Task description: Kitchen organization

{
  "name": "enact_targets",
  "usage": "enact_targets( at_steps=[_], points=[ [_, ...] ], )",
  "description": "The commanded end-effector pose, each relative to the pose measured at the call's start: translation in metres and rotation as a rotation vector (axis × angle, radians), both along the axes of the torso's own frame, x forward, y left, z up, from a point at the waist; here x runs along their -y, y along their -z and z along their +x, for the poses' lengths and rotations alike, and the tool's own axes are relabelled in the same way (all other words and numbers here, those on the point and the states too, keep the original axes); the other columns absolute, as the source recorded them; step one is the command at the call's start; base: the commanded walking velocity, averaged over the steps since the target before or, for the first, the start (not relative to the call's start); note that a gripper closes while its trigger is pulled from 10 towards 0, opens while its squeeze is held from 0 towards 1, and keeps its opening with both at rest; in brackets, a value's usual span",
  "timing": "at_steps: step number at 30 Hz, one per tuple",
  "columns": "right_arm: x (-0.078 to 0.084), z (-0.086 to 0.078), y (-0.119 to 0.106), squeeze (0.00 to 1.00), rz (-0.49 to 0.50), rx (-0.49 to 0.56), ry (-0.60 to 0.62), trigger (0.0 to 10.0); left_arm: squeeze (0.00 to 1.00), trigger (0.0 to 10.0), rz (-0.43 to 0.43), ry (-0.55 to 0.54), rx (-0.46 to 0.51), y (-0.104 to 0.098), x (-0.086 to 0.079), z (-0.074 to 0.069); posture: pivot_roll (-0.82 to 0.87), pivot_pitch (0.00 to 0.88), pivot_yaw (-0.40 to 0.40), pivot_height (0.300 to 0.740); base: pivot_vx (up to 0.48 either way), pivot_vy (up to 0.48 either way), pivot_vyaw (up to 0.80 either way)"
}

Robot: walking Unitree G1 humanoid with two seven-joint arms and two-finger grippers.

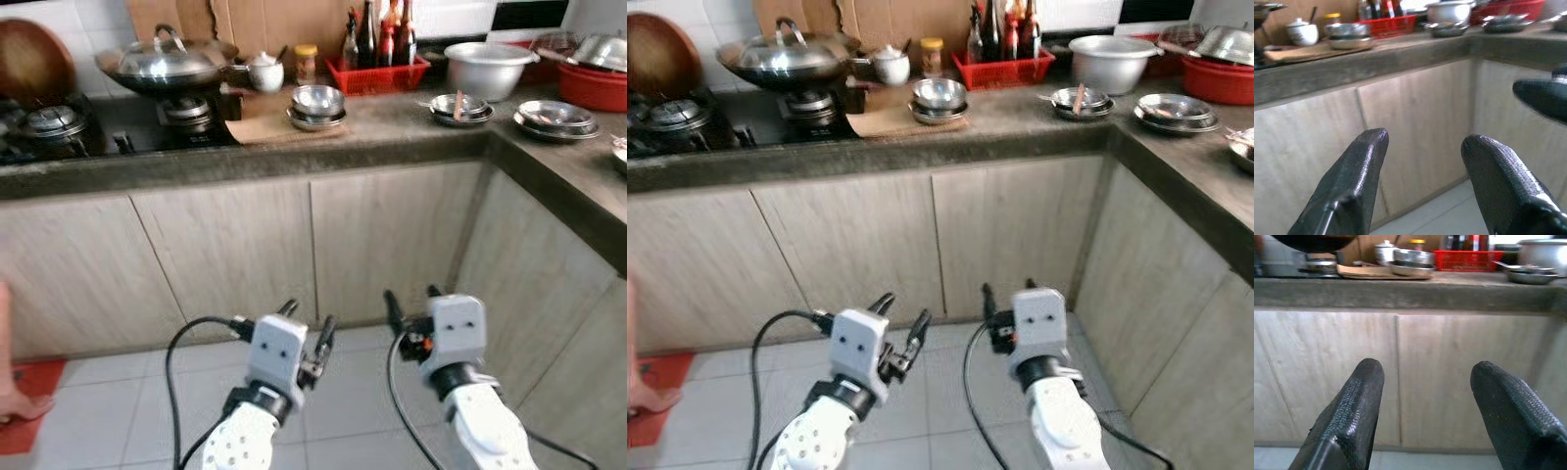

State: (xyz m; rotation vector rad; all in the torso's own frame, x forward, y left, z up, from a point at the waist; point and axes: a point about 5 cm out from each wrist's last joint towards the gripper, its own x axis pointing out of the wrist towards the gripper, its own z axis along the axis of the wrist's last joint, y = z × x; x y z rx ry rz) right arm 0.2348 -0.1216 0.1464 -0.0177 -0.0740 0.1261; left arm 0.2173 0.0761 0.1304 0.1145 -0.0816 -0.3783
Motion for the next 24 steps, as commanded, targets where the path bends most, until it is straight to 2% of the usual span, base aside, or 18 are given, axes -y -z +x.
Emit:
enact_targets(
  at_steps=[1, 24],
  points=[
    [0.0009, -0.0012, 0.0011, 0.00, 0.000, -0.004, -0.002, 10.0, 0.00, 10.0, -0.002, -0.001, -0.010, 0.0010, 0.0015, -0.0003, 0.11, 0.043, -0.006, 0.740, 0.255, 0.000, 0.00],
    [-0.0019, 0.0015, -0.0009, 0.00, -0.006, 0.012, -0.021, 10.0, 0.00, 10.0, -0.004, 0.007, 0.003, -0.0002, 0.0022, 0.0017, 0.11, 0.019, -0.006, 0.740, 0.273, 0.000, 0.00]
  ],
)
